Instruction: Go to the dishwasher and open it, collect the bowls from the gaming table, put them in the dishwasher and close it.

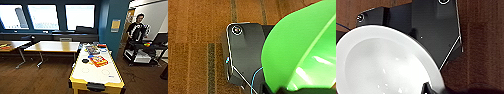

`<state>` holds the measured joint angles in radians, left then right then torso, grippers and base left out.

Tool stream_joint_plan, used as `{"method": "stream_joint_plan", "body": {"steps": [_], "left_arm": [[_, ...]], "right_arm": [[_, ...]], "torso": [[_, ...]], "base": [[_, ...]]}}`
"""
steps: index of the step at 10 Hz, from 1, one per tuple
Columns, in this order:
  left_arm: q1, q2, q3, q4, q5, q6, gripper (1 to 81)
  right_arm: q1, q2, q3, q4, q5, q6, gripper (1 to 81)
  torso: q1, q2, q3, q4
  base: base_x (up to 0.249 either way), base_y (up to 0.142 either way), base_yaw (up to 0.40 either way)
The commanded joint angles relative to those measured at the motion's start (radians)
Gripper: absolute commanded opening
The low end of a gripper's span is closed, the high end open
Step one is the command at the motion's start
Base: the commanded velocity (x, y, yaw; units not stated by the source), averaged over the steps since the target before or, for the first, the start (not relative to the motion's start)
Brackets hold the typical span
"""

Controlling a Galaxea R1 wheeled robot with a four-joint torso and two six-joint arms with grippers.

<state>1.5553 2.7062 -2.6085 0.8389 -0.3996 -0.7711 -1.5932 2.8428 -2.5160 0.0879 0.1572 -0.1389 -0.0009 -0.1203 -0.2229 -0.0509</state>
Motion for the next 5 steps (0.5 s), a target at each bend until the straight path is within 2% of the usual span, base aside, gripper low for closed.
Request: {"method": "stream_joint_plan", "body": {"steps": [1, 5], "left_arm": [[-0.027, -0.026, -0.012, 0.012, 0.021, 0.003, 1.0], [-0.027, 0.005, -0.065, 0.025, 0.028, 0.003, 1.0]], "right_arm": [[0.026, -0.017, -0.010, -0.019, -0.053, -0.004, 1.0], [0.026, -0.014, -0.029, -0.040, -0.054, -0.004, 1.0]], "torso": [[0.001, 0.000, 0.000, 0.000], [0.001, 0.000, 0.000, 0.000]], "base": [[-0.127, 0.000, 0.000], [-0.127, 0.000, 0.000]]}}
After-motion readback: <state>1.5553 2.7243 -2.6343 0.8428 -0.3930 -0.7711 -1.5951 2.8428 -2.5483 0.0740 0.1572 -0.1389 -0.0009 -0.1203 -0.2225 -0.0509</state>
